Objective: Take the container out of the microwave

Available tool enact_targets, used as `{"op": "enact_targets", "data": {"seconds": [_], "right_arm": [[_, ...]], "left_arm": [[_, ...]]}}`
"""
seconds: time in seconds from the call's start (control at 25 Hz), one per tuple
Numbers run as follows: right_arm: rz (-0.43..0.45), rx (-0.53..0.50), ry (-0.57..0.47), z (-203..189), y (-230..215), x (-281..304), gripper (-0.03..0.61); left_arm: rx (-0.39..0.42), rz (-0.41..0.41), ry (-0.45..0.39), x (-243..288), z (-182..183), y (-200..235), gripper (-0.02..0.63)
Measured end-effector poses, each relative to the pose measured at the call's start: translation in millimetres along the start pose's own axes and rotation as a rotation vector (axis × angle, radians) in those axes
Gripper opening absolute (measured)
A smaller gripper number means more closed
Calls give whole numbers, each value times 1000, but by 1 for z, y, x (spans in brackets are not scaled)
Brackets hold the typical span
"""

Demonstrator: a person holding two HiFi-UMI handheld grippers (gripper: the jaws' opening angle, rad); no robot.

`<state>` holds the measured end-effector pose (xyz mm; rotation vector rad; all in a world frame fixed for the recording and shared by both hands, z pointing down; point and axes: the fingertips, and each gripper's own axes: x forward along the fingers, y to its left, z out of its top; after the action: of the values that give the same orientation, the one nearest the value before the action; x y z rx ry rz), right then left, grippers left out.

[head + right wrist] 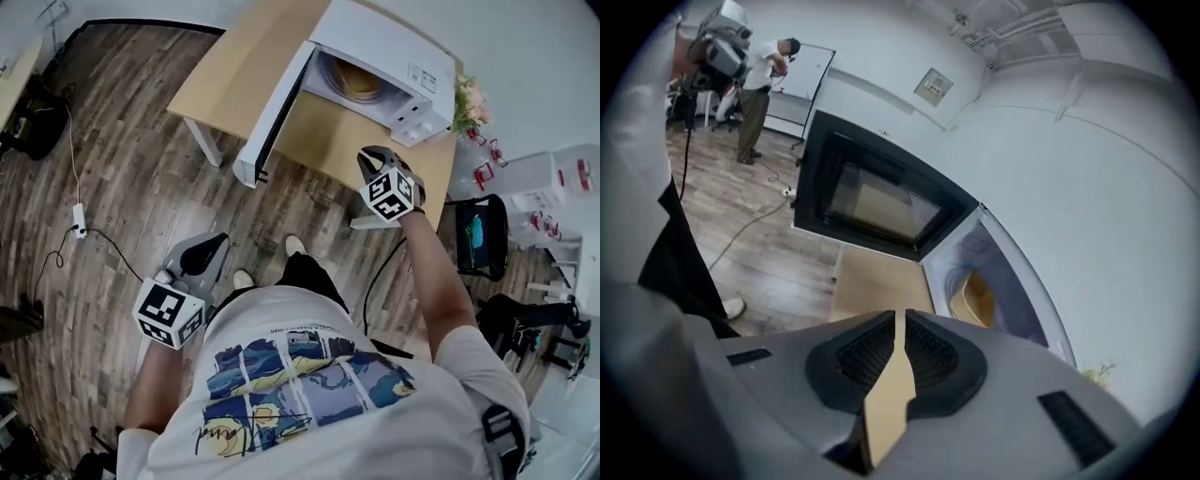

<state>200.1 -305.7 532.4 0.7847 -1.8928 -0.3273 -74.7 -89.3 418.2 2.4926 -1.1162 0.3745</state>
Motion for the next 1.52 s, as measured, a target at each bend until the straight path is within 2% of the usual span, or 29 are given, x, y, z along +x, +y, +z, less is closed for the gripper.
{"op": "enact_targets", "data": {"seconds": [0.28, 0.56, 0.72, 1.12, 1.52], "right_arm": [[-103, -192, 159, -17, -82, 82, 42], [-153, -276, 272, -39, -127, 143, 62], [-159, -337, 314, -48, -135, 165, 76], [-168, -431, 330, -50, -149, 193, 86], [-125, -474, 313, -50, -146, 201, 38]], "left_arm": [[-9, 86, -57, 24, 29, 24, 9], [-66, 179, -96, 48, 48, 38, 9], [-88, 207, -82, 57, 46, 41, 9], [-112, 236, -91, 78, 51, 45, 9], [-113, 248, -82, 80, 50, 47, 9]]}}
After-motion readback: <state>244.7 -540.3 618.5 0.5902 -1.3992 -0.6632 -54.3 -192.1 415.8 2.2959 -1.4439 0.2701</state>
